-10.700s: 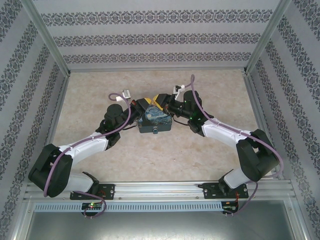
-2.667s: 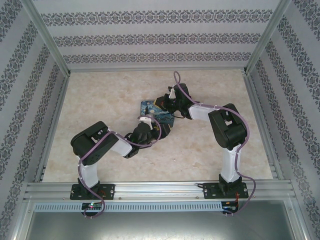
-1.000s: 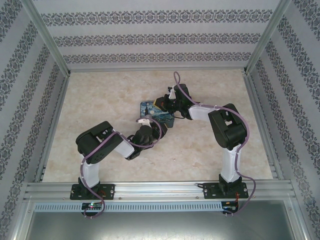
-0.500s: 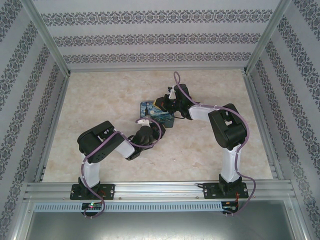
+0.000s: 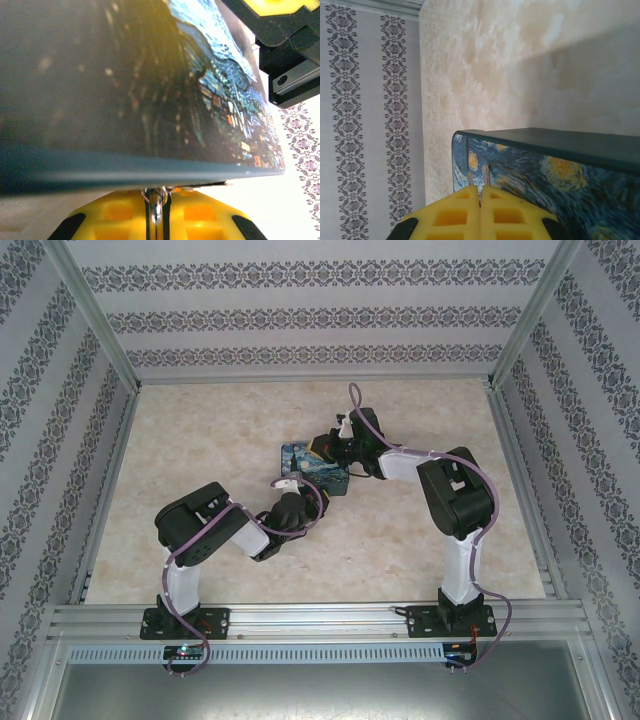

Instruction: Unlock a padlock with a key

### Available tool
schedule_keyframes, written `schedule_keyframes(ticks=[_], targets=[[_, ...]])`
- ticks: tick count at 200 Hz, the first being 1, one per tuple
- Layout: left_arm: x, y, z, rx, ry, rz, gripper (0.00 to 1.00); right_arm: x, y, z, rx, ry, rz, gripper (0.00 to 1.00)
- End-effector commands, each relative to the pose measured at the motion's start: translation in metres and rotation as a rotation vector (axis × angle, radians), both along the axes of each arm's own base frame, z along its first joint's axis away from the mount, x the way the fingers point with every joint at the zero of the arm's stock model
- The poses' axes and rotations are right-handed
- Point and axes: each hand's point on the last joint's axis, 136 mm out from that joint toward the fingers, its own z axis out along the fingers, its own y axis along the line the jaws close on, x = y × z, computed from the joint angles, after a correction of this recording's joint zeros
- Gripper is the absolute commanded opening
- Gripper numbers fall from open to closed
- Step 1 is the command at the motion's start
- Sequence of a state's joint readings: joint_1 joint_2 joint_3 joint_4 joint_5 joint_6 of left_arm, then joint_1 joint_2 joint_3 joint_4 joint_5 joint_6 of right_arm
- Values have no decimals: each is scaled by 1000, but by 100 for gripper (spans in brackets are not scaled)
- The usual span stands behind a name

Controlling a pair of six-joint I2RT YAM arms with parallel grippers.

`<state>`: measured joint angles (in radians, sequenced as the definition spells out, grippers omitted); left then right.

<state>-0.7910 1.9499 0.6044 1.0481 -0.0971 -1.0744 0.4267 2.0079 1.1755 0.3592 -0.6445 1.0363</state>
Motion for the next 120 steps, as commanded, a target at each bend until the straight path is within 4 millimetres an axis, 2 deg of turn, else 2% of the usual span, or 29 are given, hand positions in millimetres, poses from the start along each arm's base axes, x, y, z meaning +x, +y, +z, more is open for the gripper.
schedule_keyframes(ticks=[1,51,79,120], targets=[[-7,-11,-5,-15,41,-45,0,-12,-20,-29,-63,95,-20,0],[-7,-35,-13,-56,67,-109,0,8,-45,-16,-60,76,-79,0],[-10,-43,-14,-78,75,-129,0,19,-66,-5,-53,65,-127,0],[-13,-47,-14,-69,92,-156,0,11,-85,18,-67,24,-151,0]])
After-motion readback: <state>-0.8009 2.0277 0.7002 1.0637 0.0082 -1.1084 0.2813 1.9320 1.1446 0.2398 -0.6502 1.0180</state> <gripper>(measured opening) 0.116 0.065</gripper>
